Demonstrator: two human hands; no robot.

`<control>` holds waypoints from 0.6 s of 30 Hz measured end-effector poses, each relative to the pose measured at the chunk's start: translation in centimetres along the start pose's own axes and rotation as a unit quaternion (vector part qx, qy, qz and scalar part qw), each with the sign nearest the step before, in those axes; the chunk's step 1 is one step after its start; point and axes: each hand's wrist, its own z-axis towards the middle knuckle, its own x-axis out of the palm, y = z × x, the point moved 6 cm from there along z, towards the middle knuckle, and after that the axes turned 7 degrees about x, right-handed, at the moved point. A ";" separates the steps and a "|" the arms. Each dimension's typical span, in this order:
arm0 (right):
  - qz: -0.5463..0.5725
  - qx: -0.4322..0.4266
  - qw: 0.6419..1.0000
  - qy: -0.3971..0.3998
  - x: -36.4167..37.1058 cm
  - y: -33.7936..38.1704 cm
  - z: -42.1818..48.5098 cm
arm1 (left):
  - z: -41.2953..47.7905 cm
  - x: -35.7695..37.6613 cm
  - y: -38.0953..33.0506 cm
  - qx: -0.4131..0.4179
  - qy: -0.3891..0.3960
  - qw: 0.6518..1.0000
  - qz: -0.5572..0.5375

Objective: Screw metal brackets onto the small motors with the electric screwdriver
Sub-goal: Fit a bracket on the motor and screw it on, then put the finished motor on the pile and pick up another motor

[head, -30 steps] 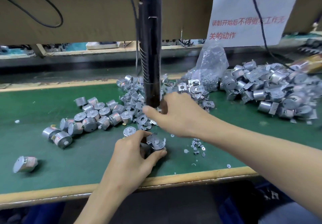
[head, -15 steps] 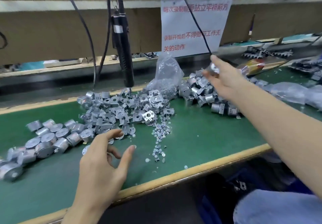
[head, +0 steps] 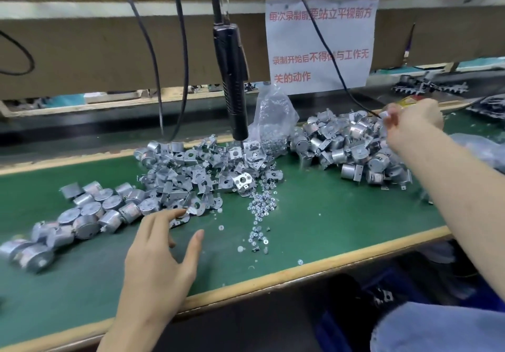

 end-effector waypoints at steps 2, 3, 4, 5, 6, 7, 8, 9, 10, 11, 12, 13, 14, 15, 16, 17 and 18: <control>-0.088 -0.073 0.993 0.005 2.0 -0.2 -2.3 | 0.0 -0.1 0.7 -0.013 -0.005 1.000 0.027; -0.130 -0.096 0.986 0.048 3.4 -0.7 -3.7 | 0.0 -0.2 1.1 -0.025 -0.006 0.998 0.053; -0.171 -0.110 0.972 0.120 5.2 -1.6 -5.5 | 0.0 -0.3 1.5 -0.039 -0.004 0.995 0.089; -0.226 -0.118 0.944 0.208 6.9 -3.0 -7.7 | 0.0 -0.4 2.0 -0.056 0.002 0.990 0.129; -0.295 -0.128 0.901 0.290 8.3 -4.7 -10.0 | 0.0 -0.4 2.4 -0.076 0.013 0.984 0.159; -0.365 -0.143 0.849 0.353 9.2 -6.5 -12.2 | 0.0 -0.4 2.8 -0.100 0.030 0.979 0.175; -0.420 -0.152 0.800 0.401 9.8 -8.3 -14.2 | -0.1 -0.4 3.1 -0.123 0.050 0.975 0.176; -0.454 -0.156 0.758 0.440 10.1 -9.8 -16.0 | -0.1 -0.3 3.3 -0.141 0.068 0.973 0.169; -0.469 -0.156 0.725 0.480 10.3 -11.3 -17.7 | -0.1 -0.3 3.4 -0.152 0.082 0.972 0.159; -0.467 -0.152 0.698 0.520 10.4 -12.5 -19.1 | -0.2 -0.3 3.5 -0.156 0.090 0.973 0.145; -0.455 -0.147 0.681 0.555 10.5 -13.6 -20.4 | -0.1 -0.4 3.6 -0.154 0.091 0.975 0.130; -0.437 -0.151 0.674 0.575 10.6 -14.3 -21.2 | 0.0 -0.5 3.5 -0.146 0.089 0.978 0.116; -0.421 -0.171 0.674 0.583 10.8 -14.7 -21.9 | 0.1 -0.6 3.6 -0.138 0.085 0.981 0.104; -0.407 -0.197 0.676 0.582 11.0 -14.8 -22.7 | 0.1 -0.7 3.7 -0.130 0.083 0.983 0.095; -0.396 -0.216 0.677 0.582 11.2 -15.0 -23.1 | 0.2 -0.7 3.7 -0.123 0.085 0.984 0.092; -0.383 -0.218 0.680 0.586 11.3 -15.4 -23.5 | 0.2 -0.7 3.8 -0.114 0.090 0.985 0.094; -0.370 -0.209 0.684 0.593 11.4 -15.8 -23.8 | 0.3 -0.7 3.7 -0.103 0.094 0.986 0.096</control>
